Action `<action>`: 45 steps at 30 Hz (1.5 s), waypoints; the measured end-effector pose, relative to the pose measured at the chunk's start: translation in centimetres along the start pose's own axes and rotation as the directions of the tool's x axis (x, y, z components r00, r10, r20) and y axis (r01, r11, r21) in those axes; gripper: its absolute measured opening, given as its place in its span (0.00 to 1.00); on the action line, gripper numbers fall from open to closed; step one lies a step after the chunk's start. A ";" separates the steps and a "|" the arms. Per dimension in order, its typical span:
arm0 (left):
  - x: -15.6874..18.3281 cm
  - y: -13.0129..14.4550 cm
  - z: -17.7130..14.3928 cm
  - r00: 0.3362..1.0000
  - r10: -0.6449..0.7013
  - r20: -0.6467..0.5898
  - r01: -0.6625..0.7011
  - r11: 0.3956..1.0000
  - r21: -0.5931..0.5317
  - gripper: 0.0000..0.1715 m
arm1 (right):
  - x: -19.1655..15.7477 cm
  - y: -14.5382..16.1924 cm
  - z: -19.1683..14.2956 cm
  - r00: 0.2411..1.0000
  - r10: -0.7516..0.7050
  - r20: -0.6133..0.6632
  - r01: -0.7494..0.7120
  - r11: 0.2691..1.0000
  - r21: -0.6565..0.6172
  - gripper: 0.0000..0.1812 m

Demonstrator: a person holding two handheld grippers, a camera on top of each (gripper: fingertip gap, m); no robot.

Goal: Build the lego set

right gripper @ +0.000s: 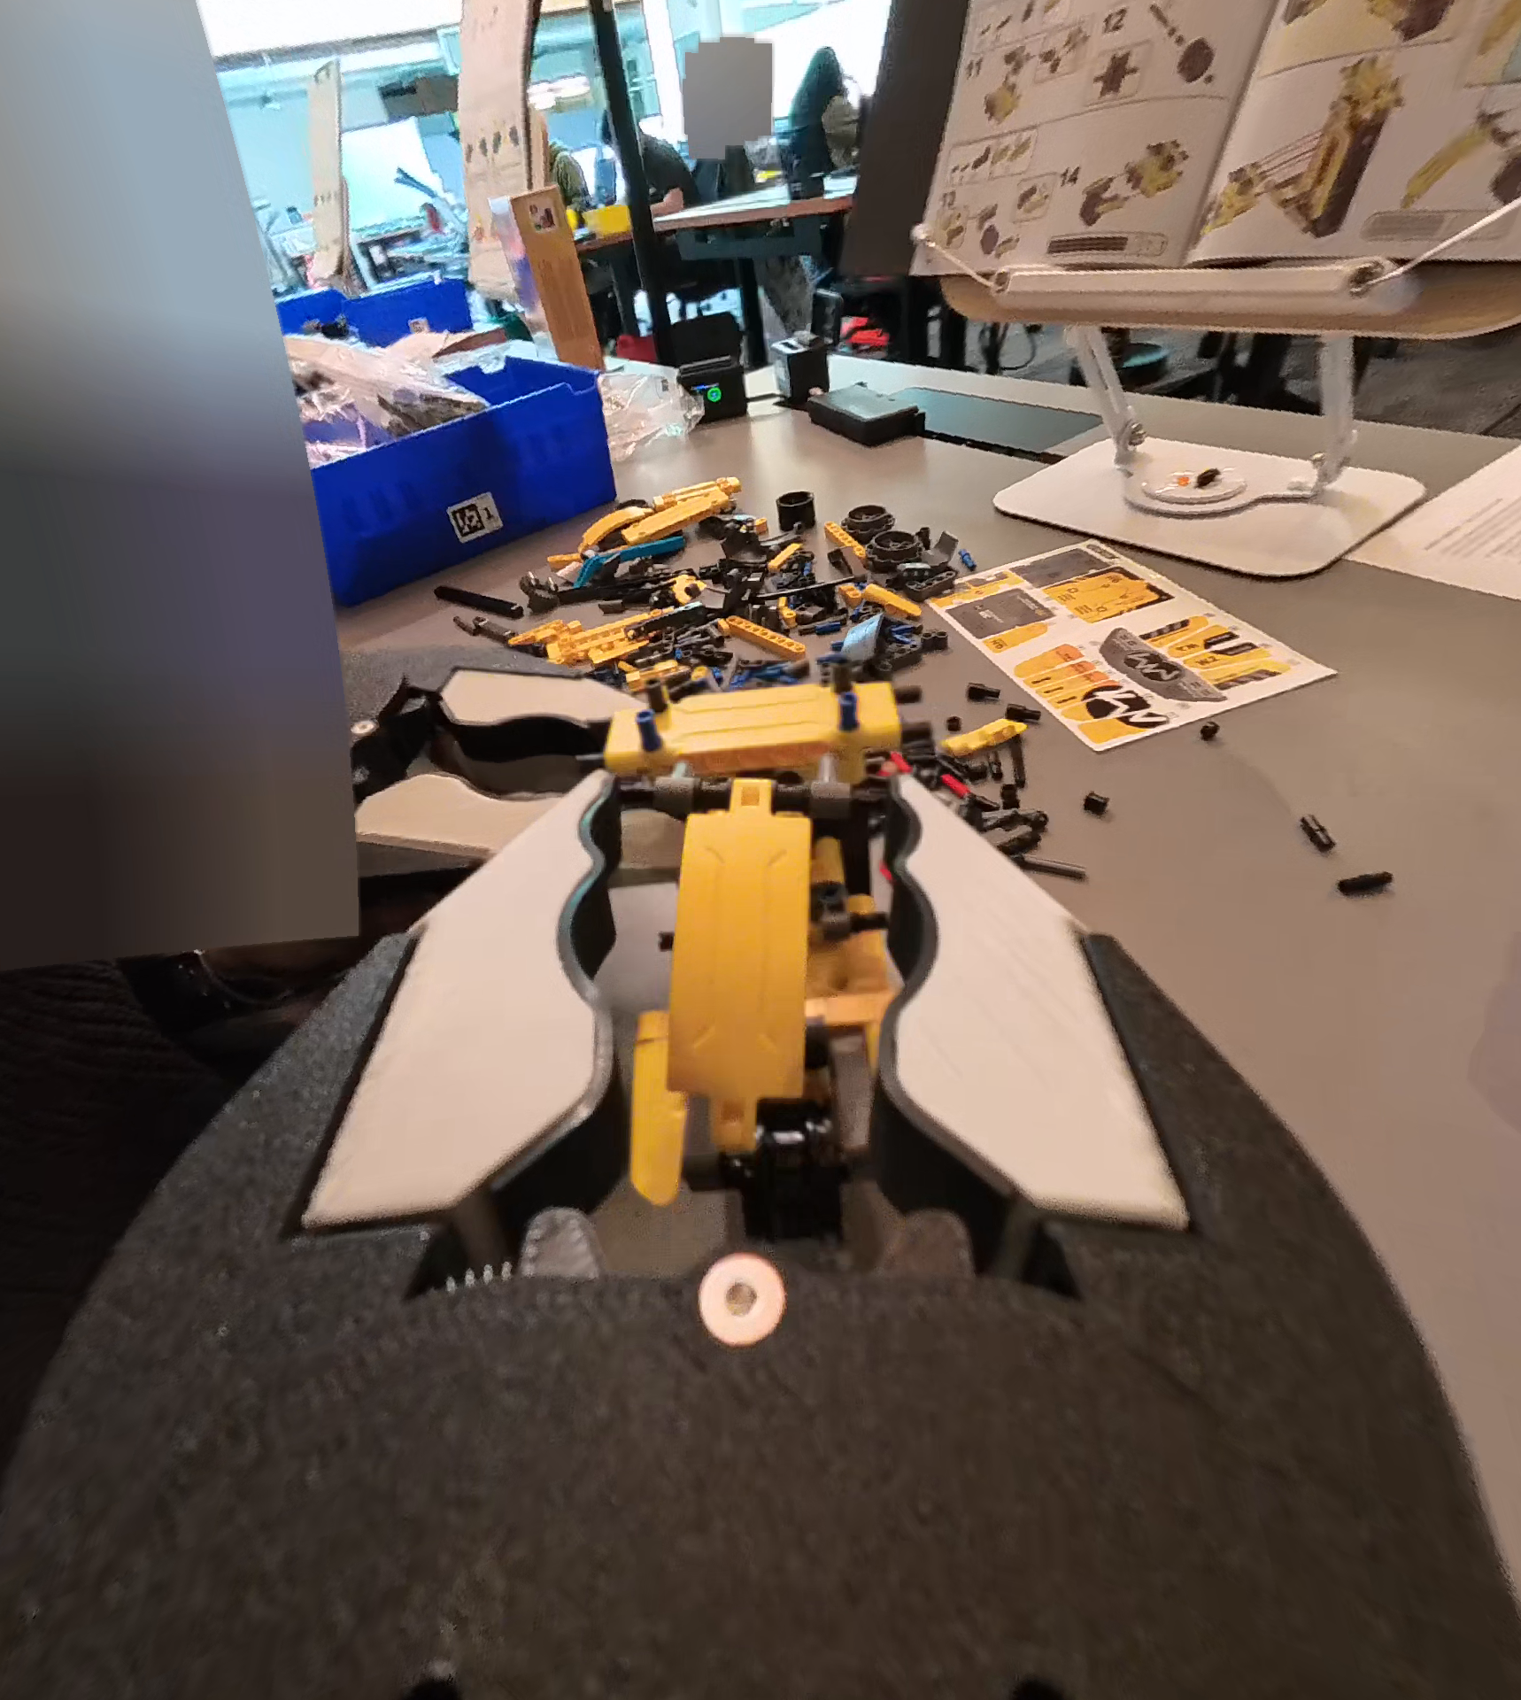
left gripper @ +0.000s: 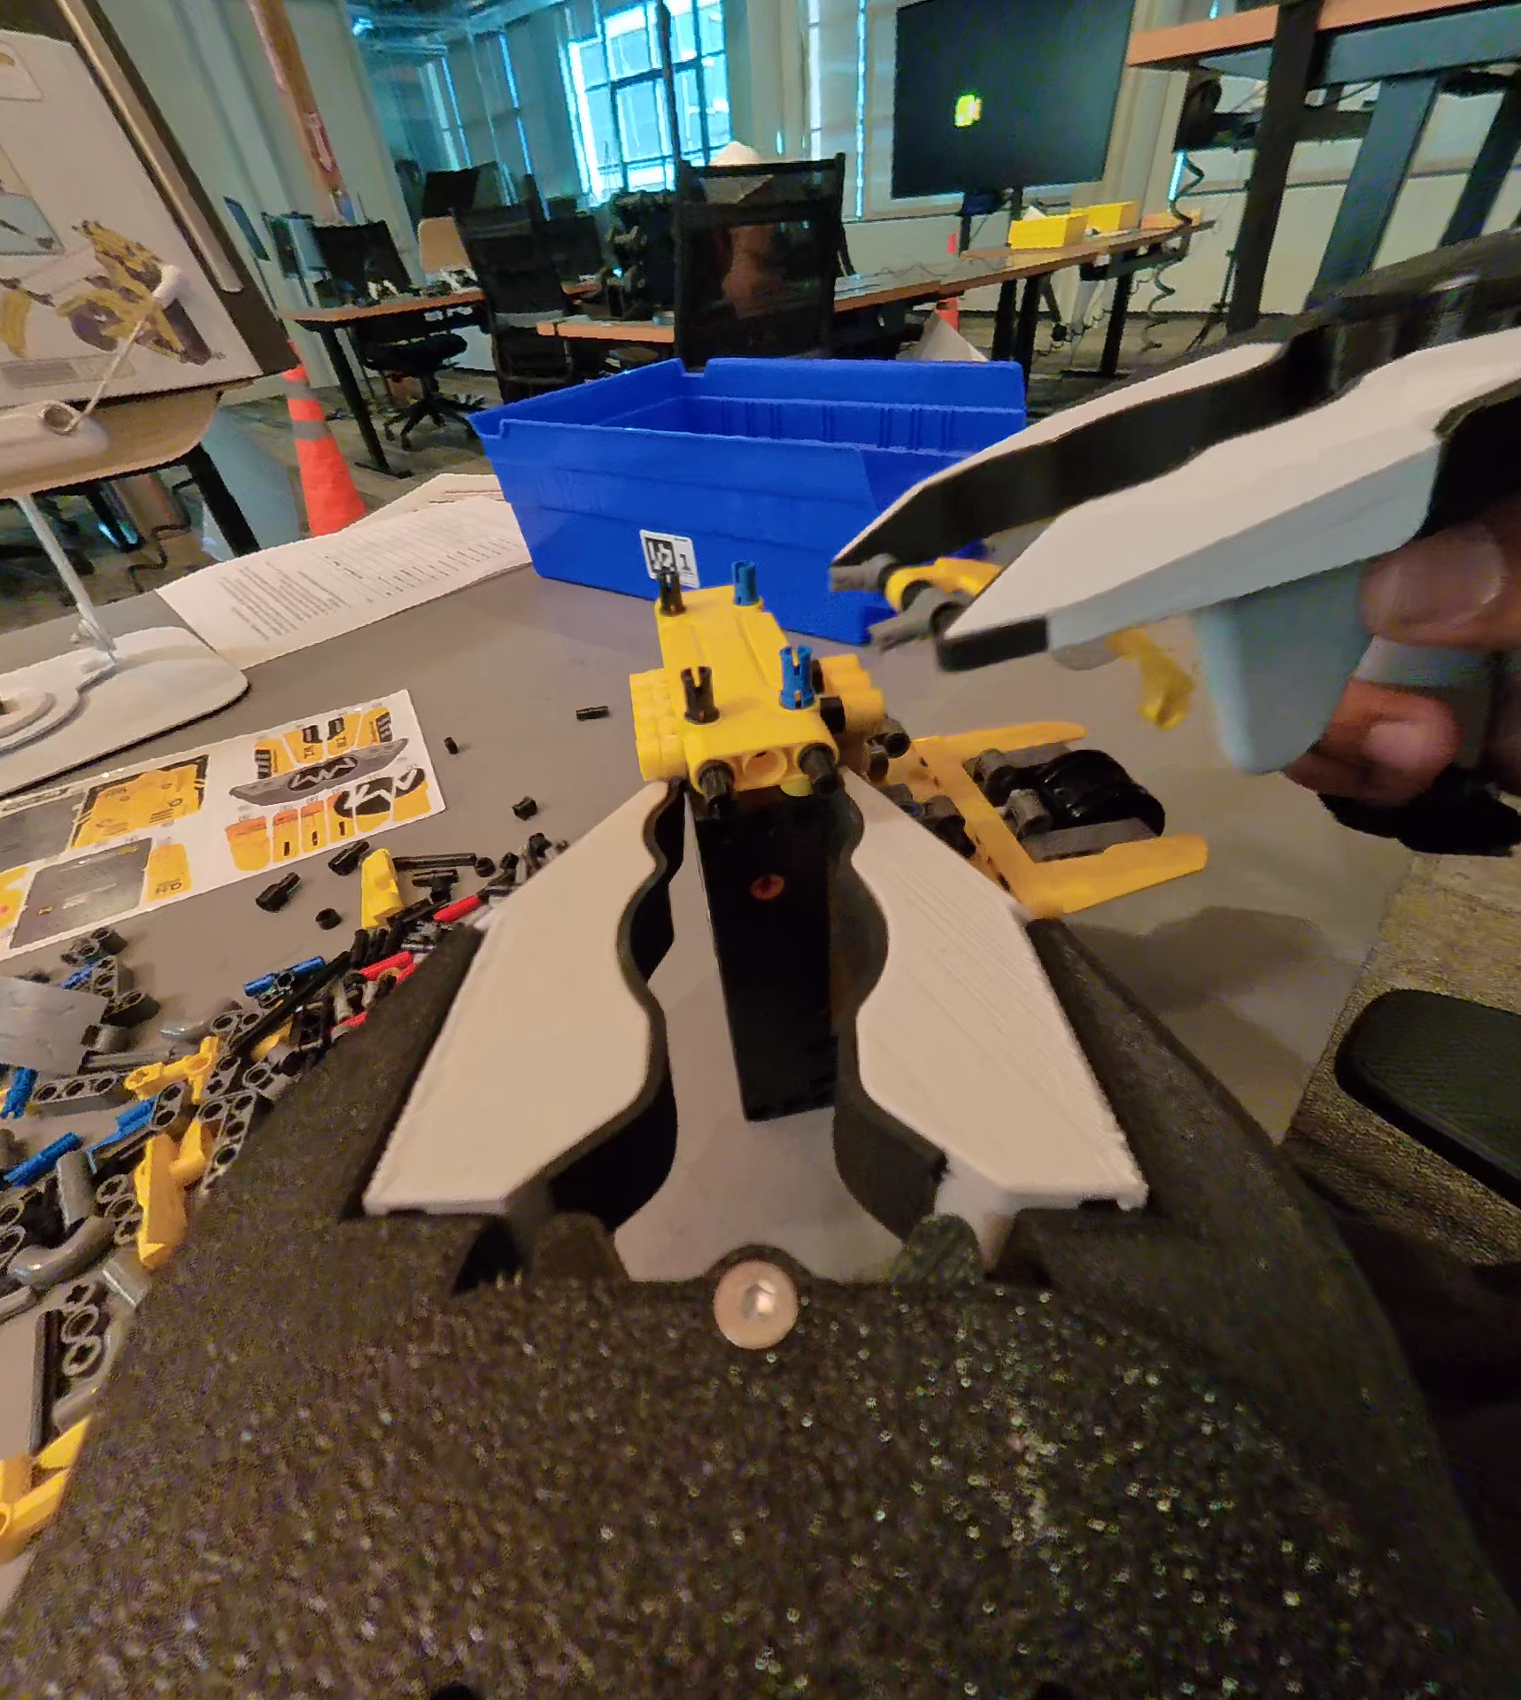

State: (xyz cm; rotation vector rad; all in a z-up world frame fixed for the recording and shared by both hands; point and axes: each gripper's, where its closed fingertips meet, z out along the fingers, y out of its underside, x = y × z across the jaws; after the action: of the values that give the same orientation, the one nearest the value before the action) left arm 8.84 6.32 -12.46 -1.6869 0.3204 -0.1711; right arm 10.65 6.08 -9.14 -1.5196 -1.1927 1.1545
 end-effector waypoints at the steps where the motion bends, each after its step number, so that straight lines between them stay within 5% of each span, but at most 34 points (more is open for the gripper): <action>1: 0.0 0.0 0.0 1.000 -0.005 0.000 0.005 1.000 0.000 0.17 | 0.4 0.0 -0.4 1.000 0.007 -0.015 -0.007 1.000 0.005 0.31; 6: -0.5 0.0 0.0 0.999 -0.048 -0.005 0.048 0.999 -0.001 0.17 | 5.6 1.2 -4.2 0.975 -0.003 -0.221 -0.004 0.999 -0.035 0.32; 10: -0.7 0.1 -0.1 0.997 -0.081 -0.017 0.081 0.997 0.000 0.17 | 9.8 6.1 -7.2 0.938 0.066 -0.340 -0.132 0.975 -0.177 0.32; 16: -0.7 0.1 -0.1 0.997 -0.080 -0.016 0.080 0.997 0.000 0.17 | 10.4 11.0 -7.4 0.923 0.029 -0.383 -0.154 0.941 -0.301 0.32; 27: -0.7 0.0 -0.1 0.996 -0.085 -0.021 0.085 0.996 0.001 0.17 | 10.8 12.7 -7.4 0.910 -0.043 -0.413 -0.146 0.898 -0.416 0.32; 37: -0.7 0.0 0.0 0.996 -0.090 -0.026 0.090 0.996 0.001 0.17 | 10.2 11.4 -9.1 0.866 -0.001 -0.499 -0.177 0.934 -0.309 0.32; 42: -0.7 0.0 -0.1 0.996 -0.091 -0.026 0.091 0.996 0.001 0.17 | 9.4 10.9 -9.5 0.872 -0.009 -0.489 -0.158 0.942 -0.298 0.14; 45: -0.7 0.0 -0.1 0.996 -0.089 -0.026 0.089 0.996 0.002 0.17 | 9.6 11.8 -9.6 0.870 -0.005 -0.493 -0.178 0.929 -0.323 0.14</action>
State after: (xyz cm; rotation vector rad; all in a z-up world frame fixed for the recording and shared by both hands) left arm 8.20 6.46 -12.40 -1.6984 0.2645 -0.2598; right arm 23.27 12.75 -20.08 -2.0140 -1.0200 0.5548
